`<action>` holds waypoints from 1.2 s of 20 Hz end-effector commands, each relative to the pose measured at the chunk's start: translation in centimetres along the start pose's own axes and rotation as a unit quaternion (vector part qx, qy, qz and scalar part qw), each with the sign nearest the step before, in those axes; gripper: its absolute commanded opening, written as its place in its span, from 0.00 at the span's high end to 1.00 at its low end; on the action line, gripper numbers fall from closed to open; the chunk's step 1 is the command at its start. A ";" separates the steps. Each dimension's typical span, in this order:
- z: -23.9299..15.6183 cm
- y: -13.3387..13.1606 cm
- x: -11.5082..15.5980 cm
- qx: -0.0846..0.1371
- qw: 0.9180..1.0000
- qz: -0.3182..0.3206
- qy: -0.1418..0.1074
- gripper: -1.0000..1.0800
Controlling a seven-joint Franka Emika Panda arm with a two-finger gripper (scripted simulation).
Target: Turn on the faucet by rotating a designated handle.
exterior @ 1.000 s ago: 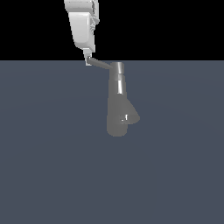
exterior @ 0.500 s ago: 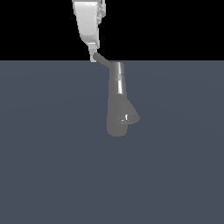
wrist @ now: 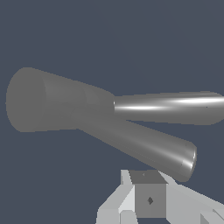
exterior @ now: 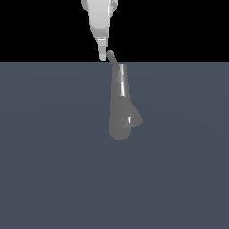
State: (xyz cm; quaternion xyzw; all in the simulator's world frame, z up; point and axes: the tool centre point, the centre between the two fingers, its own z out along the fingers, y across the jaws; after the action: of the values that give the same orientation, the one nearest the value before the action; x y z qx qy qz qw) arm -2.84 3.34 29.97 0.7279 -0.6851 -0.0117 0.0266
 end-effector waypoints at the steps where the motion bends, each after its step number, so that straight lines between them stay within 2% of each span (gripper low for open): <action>1: -0.2 0.9 1.2 -0.003 1.000 0.004 0.001 1.00; 3: -0.1 0.5 0.4 -0.002 1.000 0.000 0.000 1.00; 17: 0.0 1.0 10.2 -0.004 1.000 0.004 0.001 1.00; 18: 0.0 1.0 10.2 -0.004 1.000 0.004 0.001 1.00; 19: -0.1 0.6 7.3 -0.002 1.000 -0.016 0.000 1.00; 24: 0.5 -0.7 9.3 -0.002 1.000 -0.011 0.000 1.00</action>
State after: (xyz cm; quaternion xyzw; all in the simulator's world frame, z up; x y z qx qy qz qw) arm -2.21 -4.89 30.11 0.7386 -0.6734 -0.0138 0.0284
